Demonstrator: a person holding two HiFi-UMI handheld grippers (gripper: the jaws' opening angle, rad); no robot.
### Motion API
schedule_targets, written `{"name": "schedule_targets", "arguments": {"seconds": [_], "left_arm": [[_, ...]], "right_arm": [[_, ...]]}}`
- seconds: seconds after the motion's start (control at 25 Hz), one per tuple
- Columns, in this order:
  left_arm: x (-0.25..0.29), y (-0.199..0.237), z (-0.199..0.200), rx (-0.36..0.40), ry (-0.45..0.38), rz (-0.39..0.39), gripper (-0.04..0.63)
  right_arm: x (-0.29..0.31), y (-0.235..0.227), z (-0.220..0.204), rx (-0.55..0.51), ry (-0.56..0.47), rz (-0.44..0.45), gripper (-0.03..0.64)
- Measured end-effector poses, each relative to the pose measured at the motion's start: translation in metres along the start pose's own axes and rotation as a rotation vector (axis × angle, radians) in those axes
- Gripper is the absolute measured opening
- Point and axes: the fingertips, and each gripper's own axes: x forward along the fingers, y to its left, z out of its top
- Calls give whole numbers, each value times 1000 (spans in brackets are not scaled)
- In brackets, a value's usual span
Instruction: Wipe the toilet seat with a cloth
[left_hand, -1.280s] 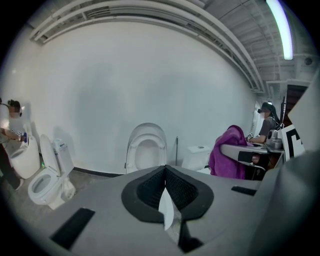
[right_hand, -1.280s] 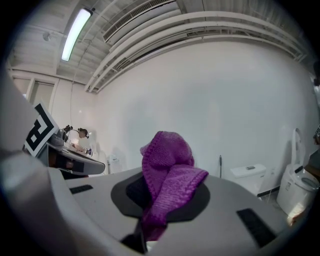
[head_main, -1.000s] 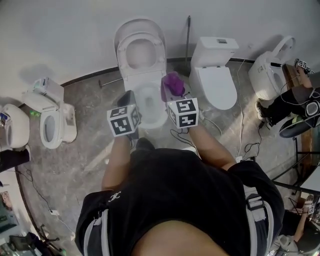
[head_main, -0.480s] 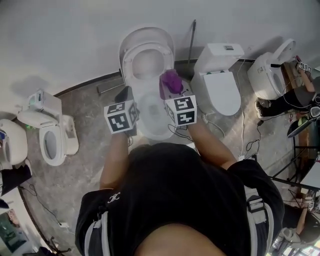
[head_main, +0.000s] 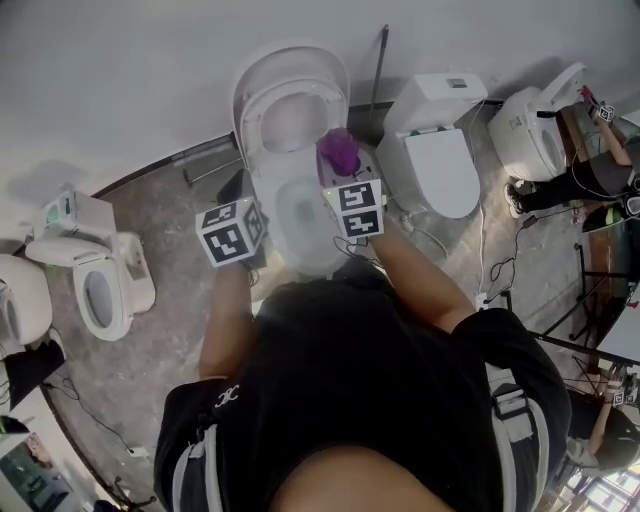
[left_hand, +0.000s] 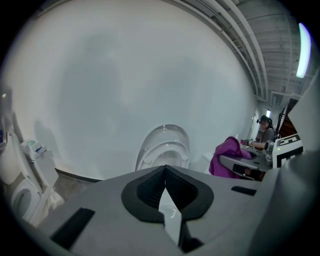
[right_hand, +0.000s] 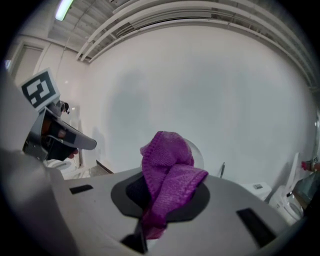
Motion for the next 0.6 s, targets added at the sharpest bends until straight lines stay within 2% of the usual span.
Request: {"name": "schedule_targets", "arguments": {"seconds": [0.16,0.6], "left_arm": [[6,-3,1,-16,1,36,9],[33,-50,19,-61,6,162,9]], "right_arm": [[25,-18,-9,-118,21,12,48],[137,-100,-61,-256,154,133,49]]}}
